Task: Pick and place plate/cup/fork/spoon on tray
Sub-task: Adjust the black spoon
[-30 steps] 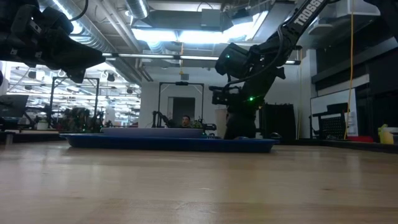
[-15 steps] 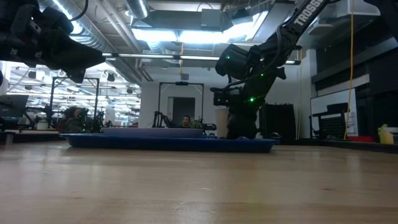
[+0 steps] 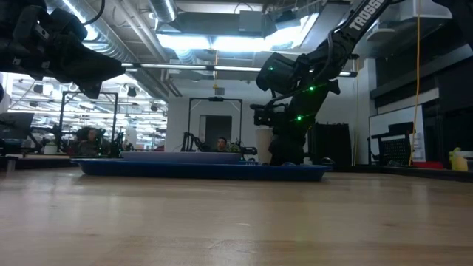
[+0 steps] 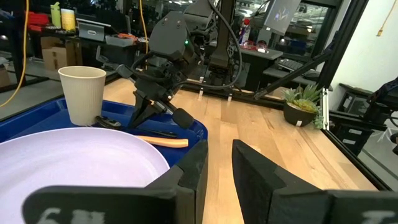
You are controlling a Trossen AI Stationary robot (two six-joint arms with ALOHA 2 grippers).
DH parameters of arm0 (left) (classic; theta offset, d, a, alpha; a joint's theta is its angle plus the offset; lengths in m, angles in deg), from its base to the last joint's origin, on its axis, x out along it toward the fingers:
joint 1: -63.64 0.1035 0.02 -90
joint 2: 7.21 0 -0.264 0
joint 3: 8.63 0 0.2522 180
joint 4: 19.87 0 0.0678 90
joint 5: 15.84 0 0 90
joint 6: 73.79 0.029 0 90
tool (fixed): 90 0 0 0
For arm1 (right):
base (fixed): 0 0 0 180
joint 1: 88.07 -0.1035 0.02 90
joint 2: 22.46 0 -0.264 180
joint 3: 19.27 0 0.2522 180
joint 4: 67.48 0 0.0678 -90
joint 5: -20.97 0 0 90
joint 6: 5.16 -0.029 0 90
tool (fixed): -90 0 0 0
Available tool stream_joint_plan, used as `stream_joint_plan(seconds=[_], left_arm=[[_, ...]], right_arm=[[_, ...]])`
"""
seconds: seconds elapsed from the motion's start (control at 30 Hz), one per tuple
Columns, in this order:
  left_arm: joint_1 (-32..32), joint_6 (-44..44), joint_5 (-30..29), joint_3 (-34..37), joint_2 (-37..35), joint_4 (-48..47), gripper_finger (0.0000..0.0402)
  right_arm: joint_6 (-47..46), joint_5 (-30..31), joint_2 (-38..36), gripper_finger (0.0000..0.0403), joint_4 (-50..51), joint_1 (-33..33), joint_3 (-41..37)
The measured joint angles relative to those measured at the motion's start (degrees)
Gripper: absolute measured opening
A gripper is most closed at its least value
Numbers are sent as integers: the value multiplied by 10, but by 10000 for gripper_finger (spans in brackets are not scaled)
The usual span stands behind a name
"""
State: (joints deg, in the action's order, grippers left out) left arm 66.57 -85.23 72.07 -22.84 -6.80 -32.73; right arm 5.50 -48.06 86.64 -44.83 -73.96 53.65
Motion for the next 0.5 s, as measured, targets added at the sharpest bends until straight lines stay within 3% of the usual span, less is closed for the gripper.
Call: stream_joint_plan(seconds=[0.5], left_arm=[[0, 0, 0, 0, 0, 0, 65]], right_arm=[[-33, -14, 0, 1, 5, 0, 0]])
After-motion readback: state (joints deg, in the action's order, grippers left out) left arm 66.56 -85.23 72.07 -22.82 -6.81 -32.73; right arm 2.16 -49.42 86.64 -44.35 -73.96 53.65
